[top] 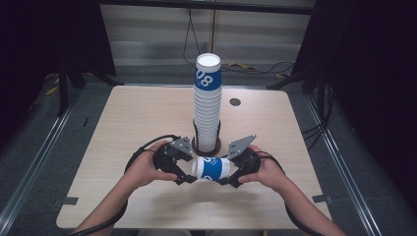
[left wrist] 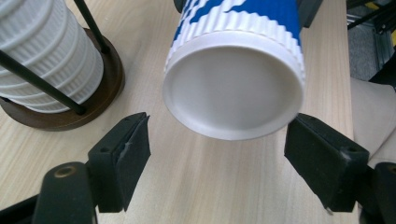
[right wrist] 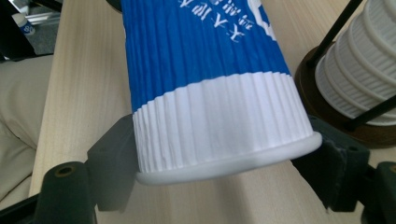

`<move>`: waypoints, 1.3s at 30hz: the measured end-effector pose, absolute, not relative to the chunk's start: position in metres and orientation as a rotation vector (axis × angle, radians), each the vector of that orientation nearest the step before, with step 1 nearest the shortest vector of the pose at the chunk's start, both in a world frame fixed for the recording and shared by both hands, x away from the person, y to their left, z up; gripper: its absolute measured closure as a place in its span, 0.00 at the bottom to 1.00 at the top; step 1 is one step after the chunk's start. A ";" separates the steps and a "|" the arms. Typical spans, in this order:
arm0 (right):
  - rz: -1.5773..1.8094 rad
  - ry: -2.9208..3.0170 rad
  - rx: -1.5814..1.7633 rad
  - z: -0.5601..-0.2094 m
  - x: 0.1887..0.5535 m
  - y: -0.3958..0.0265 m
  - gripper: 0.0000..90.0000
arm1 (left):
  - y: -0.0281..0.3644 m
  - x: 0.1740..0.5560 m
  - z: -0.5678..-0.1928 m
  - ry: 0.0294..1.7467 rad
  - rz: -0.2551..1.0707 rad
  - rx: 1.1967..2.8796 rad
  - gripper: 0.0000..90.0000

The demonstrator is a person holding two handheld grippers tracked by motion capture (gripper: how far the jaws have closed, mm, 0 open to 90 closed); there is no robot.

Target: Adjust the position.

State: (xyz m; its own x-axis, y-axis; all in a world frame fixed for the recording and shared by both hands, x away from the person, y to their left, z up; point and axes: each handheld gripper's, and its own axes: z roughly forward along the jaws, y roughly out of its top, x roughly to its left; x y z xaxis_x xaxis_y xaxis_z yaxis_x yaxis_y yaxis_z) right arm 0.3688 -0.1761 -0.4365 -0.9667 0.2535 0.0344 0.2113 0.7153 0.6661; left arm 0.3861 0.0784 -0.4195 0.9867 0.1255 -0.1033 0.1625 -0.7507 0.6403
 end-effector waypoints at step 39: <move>0.910 2.952 0.298 -0.430 0.374 -0.153 0.23 | 0.052 0.380 -0.413 0.107 -0.030 2.613 0.25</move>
